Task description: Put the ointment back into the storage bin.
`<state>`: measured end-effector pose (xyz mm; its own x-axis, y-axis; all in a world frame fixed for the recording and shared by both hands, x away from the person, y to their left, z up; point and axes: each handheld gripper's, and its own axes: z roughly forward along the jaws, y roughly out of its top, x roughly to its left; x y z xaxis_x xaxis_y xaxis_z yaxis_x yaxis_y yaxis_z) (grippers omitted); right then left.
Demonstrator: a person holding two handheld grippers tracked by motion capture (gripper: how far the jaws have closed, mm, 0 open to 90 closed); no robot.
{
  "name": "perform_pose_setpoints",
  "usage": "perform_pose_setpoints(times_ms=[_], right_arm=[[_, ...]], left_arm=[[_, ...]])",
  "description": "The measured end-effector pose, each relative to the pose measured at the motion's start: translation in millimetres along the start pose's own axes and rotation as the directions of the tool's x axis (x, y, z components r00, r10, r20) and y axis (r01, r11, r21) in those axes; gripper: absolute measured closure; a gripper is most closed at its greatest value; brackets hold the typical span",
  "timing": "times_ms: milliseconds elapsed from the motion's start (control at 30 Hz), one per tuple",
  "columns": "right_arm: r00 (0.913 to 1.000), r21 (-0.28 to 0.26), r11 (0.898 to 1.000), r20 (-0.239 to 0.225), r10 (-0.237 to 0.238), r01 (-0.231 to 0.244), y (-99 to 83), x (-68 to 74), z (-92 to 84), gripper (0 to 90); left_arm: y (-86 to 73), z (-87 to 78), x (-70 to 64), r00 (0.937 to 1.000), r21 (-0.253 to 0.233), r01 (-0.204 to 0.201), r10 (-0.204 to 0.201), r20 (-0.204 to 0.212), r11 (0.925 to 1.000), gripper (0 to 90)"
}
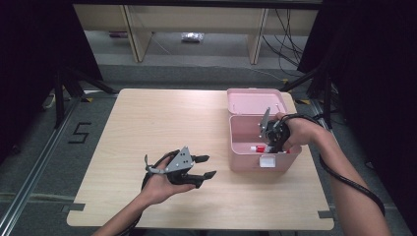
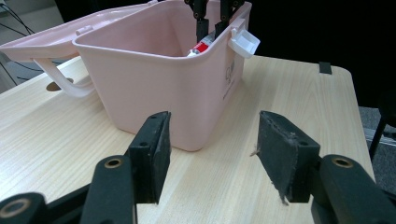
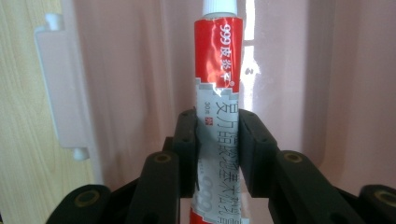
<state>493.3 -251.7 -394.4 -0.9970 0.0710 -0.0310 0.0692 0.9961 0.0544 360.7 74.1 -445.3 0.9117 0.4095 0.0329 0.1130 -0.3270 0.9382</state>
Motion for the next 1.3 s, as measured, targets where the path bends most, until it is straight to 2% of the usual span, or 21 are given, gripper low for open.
perform_pose_setpoints(times_ms=[100,133,167,233,367,400,433,600,667,800,833,900,933,1000,1033,1300], right_arm=[[1.0000,-0.001,1.000,-0.003,-0.007,0.007,0.2,-0.3,1.0,71.8],[0.9993,0.027,0.999,-0.002,0.038,-0.038,0.0,1.8,0.2,71.8],[0.9993,0.026,0.999,-0.003,0.037,-0.037,0.0,1.6,0.5,71.8],[1.0000,0.001,1.000,-0.003,0.003,-0.003,0.3,-0.9,2.1,71.8],[1.0000,0.003,1.000,0.001,-0.002,0.002,-0.2,-2.0,2.2,71.8],[0.9997,0.012,1.000,-0.002,0.023,-0.023,-0.4,-0.6,2.1,71.8],[1.0000,-0.002,1.000,-0.003,-0.006,0.006,-0.3,-2.7,2.9,71.8],[0.9997,0.004,1.000,-0.007,0.022,-0.022,-0.5,-1.6,3.8,71.8],[1.0000,-0.003,1.000,-0.002,0.004,-0.004,-0.1,-3.3,4.5,71.8],[0.9999,0.003,1.000,-0.003,0.015,-0.015,0.3,-3.4,5.2,71.8],[0.9994,-0.001,0.999,-0.011,0.033,-0.033,0.7,-2.7,5.5,71.8],[0.9999,0.007,1.000,0.000,0.014,-0.014,0.3,-4.3,5.8,71.8],[0.9994,-0.003,0.999,-0.009,0.035,-0.035,0.7,-2.9,6.1,71.7],[1.0000,0.007,1.000,-0.003,0.002,-0.002,0.1,-5.3,6.0,71.8],[0.9996,0.000,1.000,-0.008,0.026,-0.026,0.6,-3.9,6.4,71.8],[0.9993,-0.001,0.999,-0.015,0.033,-0.033,0.0,-3.8,8.7,71.7]], left_arm=[[-0.4,0.5,0.0,1.0000,0.002,-0.001,0.001,0.002,1.0000,43.9],[-0.5,0.6,-0.1,1.0000,0.002,-0.002,0.002,0.003,1.0000,43.9],[-0.5,0.7,-0.3,1.0000,0.001,-0.001,0.001,0.004,1.0000,43.8],[-0.4,0.8,-0.4,1.0000,-0.001,-0.001,0.001,0.003,1.0000,43.9],[-0.2,0.4,-0.3,1.0000,-0.002,-0.001,0.001,0.001,1.0000,43.8],[-0.3,0.5,-0.3,1.0000,-0.002,0.001,-0.001,0.002,1.0000,43.8],[-0.4,0.6,-0.4,1.0000,-0.002,0.001,-0.001,0.003,1.0000,43.9],[-0.7,1.1,-0.5,1.0000,-0.001,0.000,0.000,0.002,1.0000,43.8],[-0.5,1.1,-0.6,1.0000,-0.002,-0.002,0.002,0.003,1.0000,43.8],[0.0,1.0,-0.7,1.0000,-0.002,-0.001,0.001,0.003,1.0000,43.8],[0.0,1.0,-0.6,1.0000,-0.002,-0.002,0.002,0.003,1.0000,43.8],[-0.2,1.0,-0.7,1.0000,-0.001,-0.002,0.002,0.003,1.0000,43.8],[-0.2,1.0,-0.8,1.0000,-0.001,-0.002,0.002,0.003,1.0000,43.8],[-0.2,1.1,-0.9,1.0000,-0.002,-0.001,0.001,0.002,1.0000,43.8],[-0.3,1.0,-0.8,1.0000,-0.002,-0.002,0.002,0.002,1.0000,43.8],[-0.4,1.1,-0.7,1.0000,-0.001,-0.001,0.001,0.002,1.0000,43.8]])
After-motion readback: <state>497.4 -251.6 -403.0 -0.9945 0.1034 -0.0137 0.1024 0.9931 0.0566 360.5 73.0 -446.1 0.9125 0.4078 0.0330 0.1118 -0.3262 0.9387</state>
